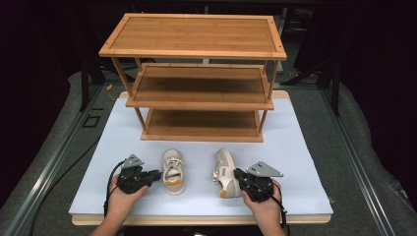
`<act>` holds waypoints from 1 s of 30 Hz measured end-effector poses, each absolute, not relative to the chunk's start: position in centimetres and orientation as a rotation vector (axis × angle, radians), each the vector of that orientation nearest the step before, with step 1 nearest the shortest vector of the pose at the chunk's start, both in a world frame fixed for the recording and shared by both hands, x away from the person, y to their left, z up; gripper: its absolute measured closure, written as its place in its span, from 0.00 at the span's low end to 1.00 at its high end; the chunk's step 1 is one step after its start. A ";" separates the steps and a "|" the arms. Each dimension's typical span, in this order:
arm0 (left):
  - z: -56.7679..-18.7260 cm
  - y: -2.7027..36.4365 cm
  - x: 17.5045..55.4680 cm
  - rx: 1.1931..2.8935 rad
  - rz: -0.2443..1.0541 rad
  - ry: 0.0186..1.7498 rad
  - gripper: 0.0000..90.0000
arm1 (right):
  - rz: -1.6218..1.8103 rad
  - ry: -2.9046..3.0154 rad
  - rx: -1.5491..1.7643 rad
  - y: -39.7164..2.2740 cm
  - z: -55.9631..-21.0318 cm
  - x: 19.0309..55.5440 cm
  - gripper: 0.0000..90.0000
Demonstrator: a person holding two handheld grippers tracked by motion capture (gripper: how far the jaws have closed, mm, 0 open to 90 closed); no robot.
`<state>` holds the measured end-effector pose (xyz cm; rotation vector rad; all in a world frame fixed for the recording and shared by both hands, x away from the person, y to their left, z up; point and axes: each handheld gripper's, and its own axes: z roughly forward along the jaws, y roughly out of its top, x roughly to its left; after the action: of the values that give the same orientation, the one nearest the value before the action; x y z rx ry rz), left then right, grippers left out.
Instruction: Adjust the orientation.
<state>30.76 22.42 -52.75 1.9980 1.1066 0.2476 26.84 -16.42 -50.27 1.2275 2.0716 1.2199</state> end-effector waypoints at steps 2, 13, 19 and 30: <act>-52.7 22.4 30.8 1.996 0.248 1.107 0.85 | 1.223 2.061 1.248 -16.7 -50.3 26.9 0.95; -52.8 22.6 30.8 1.972 0.245 1.132 0.82 | 1.244 2.007 1.374 -18.2 -50.7 27.7 0.96; -52.9 22.6 30.9 1.965 0.241 1.136 0.80 | 1.226 2.010 1.366 -18.4 -50.8 27.8 0.96; -52.9 22.7 30.9 1.960 0.241 1.139 0.79 | 1.176 2.003 1.500 -20.5 -52.1 29.2 0.98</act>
<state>30.90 22.67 -52.88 1.9597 1.1391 0.2410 29.23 -20.47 -52.08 1.4997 2.0026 1.1756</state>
